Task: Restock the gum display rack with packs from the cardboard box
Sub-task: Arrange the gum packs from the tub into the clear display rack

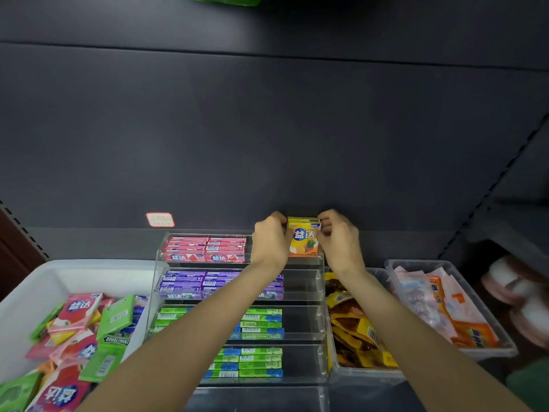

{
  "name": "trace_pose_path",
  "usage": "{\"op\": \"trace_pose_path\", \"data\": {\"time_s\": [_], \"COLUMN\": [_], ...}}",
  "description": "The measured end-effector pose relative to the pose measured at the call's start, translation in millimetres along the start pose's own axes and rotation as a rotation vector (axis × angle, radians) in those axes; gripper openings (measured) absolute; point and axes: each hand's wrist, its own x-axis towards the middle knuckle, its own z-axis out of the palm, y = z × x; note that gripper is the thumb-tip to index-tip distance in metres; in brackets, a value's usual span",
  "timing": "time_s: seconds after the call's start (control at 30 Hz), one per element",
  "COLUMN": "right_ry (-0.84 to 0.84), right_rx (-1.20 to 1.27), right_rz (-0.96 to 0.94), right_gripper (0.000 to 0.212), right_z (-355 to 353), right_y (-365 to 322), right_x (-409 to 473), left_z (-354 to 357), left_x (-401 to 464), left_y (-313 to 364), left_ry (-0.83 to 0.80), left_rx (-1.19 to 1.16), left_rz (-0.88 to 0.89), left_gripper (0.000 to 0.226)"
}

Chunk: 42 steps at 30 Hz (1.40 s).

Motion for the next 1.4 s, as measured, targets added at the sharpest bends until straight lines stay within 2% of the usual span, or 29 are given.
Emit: {"op": "trace_pose_path", "data": {"time_s": [0.2, 0.33, 0.43, 0.53, 0.7, 0.9, 1.03, 1.17, 1.27, 1.4], "right_ry": [0.014, -0.046, -0.106, -0.209, -0.349, -0.516, -0.598, -0.699, -0.823, -0.906], "right_rx": [-0.257, -0.194, -0.035, 0.062, 0.114, 0.139, 0.090, 0.020, -0.096, -0.282], "right_rz": [-0.109, -0.189, -0.226, -0.270, -0.311, -0.239, -0.185, -0.184, -0.237, -0.321], "right_gripper": [0.037, 0.031, 0.023, 0.020, 0.019, 0.018, 0.021, 0.024, 0.040, 0.069], "right_z": [-8.1, -8.3, 5.9, 36.6, 102.7, 196.4, 247.3, 280.7, 298.5, 311.7], "right_y": [-11.8, -35.4, -61.8, -102.9, -161.3, -237.2, -269.7, -287.6, -293.1, -301.0], "right_x": [-11.4, -17.0, -22.8, -39.3, -76.2, -146.6, -191.2, -225.8, -238.7, -243.0], "left_z": [-10.3, -33.5, -67.2, -113.5, -189.4, -305.0, -360.7, -383.9, -389.6, -394.6], "left_x": [-5.4, -13.4, -25.5, -46.8, -81.4, -128.2, -156.0, -176.6, -188.2, -190.5], "left_y": [-1.6, -10.1, -34.4, -75.2, -153.9, -263.9, -321.0, -349.3, -356.4, -364.4], "left_ry": [0.010, 0.034, 0.074, 0.143, 0.137, 0.142, 0.059, -0.145, -0.272, -0.305], "left_rx": [0.062, 0.093, 0.157, 0.212, 0.284, 0.392, 0.483, 0.406, 0.314, 0.199], "left_rz": [0.091, 0.209, 0.238, 0.190, 0.034, -0.170, -0.301, -0.379, -0.303, -0.261], "left_gripper": [0.021, 0.022, 0.018, 0.016, 0.014, 0.025, 0.042, 0.044, 0.040, 0.042]}}
